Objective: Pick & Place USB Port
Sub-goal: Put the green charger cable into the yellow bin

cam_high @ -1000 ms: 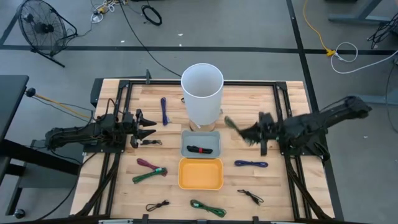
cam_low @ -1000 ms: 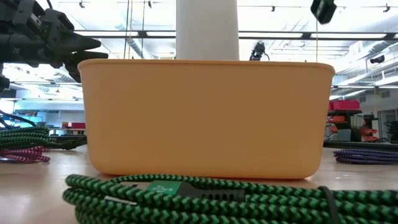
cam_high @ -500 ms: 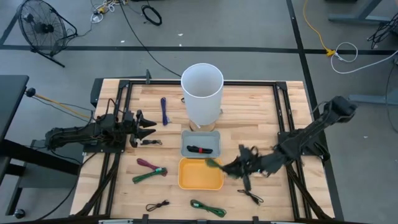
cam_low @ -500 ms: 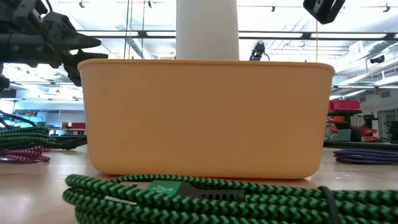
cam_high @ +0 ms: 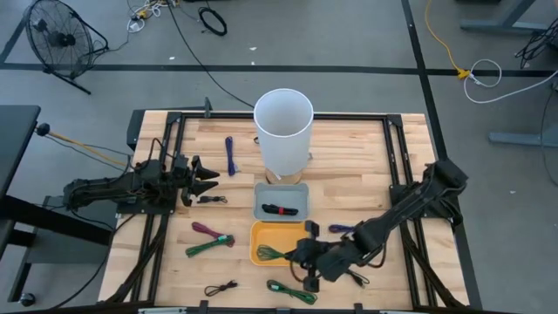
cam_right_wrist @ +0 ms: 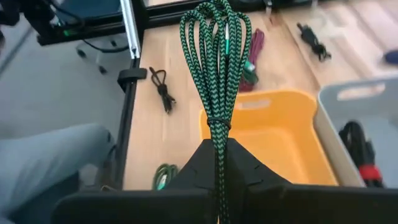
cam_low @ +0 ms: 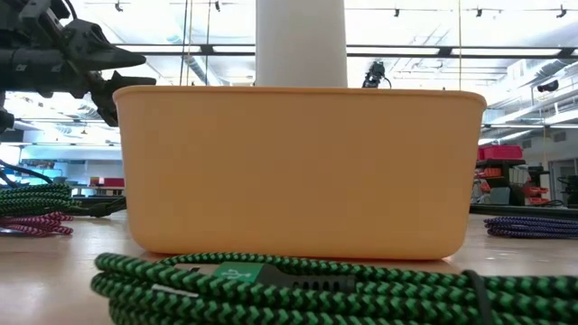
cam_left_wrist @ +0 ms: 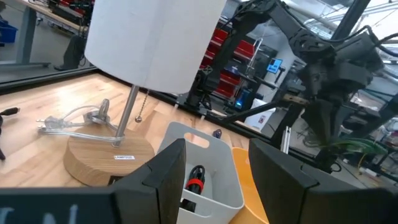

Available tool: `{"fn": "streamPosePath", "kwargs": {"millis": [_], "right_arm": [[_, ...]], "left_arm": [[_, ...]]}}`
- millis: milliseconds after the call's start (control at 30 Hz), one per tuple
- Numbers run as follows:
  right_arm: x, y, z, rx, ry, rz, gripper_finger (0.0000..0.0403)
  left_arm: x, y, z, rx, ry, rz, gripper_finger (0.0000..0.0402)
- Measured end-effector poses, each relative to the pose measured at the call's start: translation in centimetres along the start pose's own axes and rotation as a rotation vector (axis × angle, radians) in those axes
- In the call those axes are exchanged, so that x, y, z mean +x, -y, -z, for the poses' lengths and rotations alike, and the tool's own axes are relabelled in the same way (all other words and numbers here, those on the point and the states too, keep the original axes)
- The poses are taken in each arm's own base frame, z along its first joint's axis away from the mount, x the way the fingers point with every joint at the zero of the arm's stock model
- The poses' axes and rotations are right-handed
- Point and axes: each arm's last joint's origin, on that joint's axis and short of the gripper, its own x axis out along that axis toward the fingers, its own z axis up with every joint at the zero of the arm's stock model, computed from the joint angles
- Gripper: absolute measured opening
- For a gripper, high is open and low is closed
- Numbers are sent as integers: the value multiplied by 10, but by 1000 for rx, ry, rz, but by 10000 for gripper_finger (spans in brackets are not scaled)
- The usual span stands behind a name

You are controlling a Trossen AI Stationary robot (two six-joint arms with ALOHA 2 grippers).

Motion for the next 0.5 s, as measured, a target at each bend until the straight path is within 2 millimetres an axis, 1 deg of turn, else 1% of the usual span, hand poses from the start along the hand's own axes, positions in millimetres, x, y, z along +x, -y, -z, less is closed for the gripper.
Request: {"fn": "streamPosePath", "kwargs": {"millis": [67, 167, 267, 500], "right_arm": [[8, 4, 0, -9, -11, 37, 8], [18, 17, 1, -5, -60, 91, 8], [22, 29, 0, 13, -88, 125, 8], [25, 34, -3, 33, -108, 88, 8]], "left_arm": [[0, 0, 0, 0, 0, 0, 181], [0, 0, 0, -4, 0, 0, 181], [0, 0, 0, -5, 0, 0, 181], [0, 0, 0, -5, 0, 0, 181]]}}
